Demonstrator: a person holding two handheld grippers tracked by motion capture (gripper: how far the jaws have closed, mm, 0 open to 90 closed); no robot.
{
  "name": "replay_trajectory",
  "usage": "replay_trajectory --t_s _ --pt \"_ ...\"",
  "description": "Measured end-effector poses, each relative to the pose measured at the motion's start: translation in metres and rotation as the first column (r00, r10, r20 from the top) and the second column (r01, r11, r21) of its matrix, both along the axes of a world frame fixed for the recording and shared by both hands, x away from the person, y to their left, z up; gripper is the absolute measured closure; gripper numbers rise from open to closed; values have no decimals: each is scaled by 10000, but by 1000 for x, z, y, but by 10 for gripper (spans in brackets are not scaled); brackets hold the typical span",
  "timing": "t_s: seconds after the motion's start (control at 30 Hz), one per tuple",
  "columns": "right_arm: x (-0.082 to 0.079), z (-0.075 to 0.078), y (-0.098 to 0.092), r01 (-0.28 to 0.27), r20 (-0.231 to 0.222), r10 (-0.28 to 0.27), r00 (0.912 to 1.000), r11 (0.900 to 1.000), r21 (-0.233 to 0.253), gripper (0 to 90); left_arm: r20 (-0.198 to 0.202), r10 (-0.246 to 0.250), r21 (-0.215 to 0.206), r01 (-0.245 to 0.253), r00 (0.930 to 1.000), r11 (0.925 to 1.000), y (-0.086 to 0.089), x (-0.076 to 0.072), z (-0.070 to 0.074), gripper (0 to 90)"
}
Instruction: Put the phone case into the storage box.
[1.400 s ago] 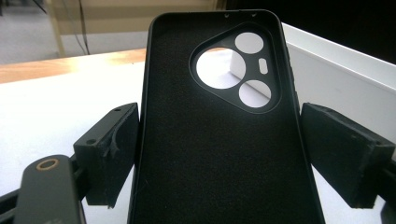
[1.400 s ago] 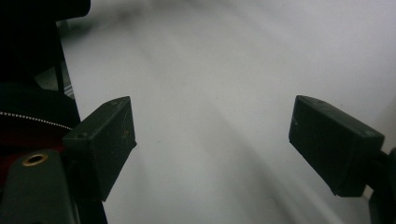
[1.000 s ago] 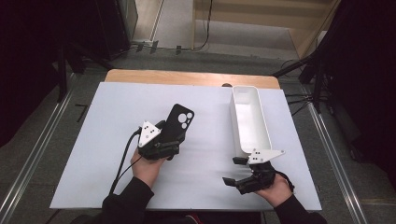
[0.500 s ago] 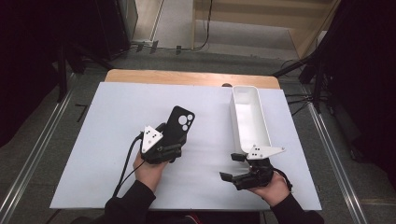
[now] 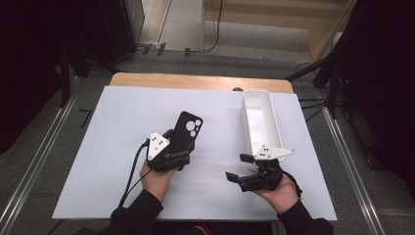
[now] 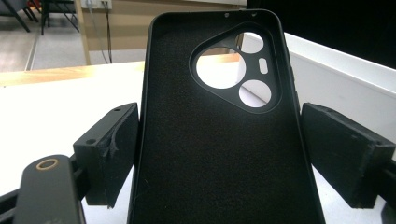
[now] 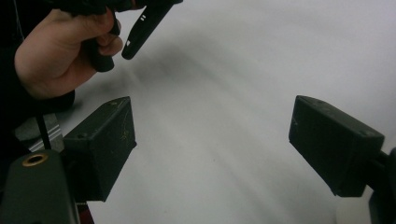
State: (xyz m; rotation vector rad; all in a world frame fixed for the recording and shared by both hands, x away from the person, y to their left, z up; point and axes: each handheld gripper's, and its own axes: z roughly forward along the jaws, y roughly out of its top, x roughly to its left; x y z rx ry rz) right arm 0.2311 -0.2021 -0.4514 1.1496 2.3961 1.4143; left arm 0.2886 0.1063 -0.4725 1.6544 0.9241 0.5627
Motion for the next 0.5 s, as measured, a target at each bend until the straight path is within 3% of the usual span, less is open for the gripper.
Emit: replay_trajectory --t_s 0.2,0.5 --pt "6 5 8 233 117 -231 9997 9996 -148 132 24 -109 80 108 9999 9999 -1 1 -3 141" --pt "18 18 26 165 643 -135 9978 9988 -470 132 -30 -119 89 120 9999 9999 -1 2 -4 141"
